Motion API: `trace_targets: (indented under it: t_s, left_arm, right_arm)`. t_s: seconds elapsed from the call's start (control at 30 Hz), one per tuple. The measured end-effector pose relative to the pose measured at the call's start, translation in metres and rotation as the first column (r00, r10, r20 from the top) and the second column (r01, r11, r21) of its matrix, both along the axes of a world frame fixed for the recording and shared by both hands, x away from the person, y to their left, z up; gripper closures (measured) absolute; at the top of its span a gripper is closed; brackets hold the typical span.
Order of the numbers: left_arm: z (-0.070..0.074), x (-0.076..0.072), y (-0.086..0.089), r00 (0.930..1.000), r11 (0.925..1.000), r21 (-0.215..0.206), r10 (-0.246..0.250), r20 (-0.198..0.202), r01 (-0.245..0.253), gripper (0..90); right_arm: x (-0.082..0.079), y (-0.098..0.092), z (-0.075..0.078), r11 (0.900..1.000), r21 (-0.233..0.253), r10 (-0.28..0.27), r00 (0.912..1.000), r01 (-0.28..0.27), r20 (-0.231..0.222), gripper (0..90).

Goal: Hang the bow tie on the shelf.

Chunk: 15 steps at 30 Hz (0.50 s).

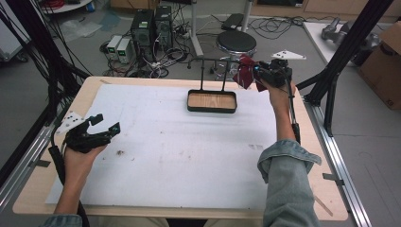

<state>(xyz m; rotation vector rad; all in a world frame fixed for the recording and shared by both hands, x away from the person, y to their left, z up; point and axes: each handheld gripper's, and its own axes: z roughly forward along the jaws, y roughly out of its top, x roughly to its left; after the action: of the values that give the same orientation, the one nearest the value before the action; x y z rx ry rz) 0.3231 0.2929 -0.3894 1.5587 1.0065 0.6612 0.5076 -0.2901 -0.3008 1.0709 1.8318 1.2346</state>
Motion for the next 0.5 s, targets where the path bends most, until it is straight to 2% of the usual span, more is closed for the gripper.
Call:
trace_targets:
  t_s: [0.17, 0.23, 0.33, 0.37, 0.5]
  left_arm:
    - [-0.001, 0.001, -0.002, 1.0, 1.0, 0.002, -0.006, -0.003, 0.006, 19.1]
    - [-0.001, 0.001, -0.002, 1.0, 1.0, 0.002, -0.005, -0.003, 0.005, 19.1]
    - [-0.001, 0.001, -0.002, 1.0, 1.0, 0.002, -0.005, -0.001, 0.005, 19.1]
    - [-0.001, 0.001, -0.002, 1.0, 1.0, 0.002, -0.005, 0.0, 0.005, 19.1]
    - [-0.001, 0.001, -0.003, 1.0, 1.0, 0.006, -0.008, -0.003, 0.008, 19.1]
  right_arm:
    - [-0.001, -0.001, -0.006, 1.0, -0.024, 0.016, 0.9997, -0.016, -0.016, 71.3]
    - [0.001, 0.0, -0.014, 0.999, -0.02, 0.024, 0.9987, -0.025, -0.045, 71.2]
    - [0.001, 0.001, -0.02, 0.999, -0.007, 0.037, 0.9977, -0.037, -0.057, 71.1]
    - [0.002, 0.002, -0.025, 0.999, -0.004, 0.042, 0.9962, -0.042, -0.076, 71.1]
    - [0.004, 0.007, -0.029, 0.999, -0.013, 0.052, 0.9945, -0.053, -0.091, 71.1]
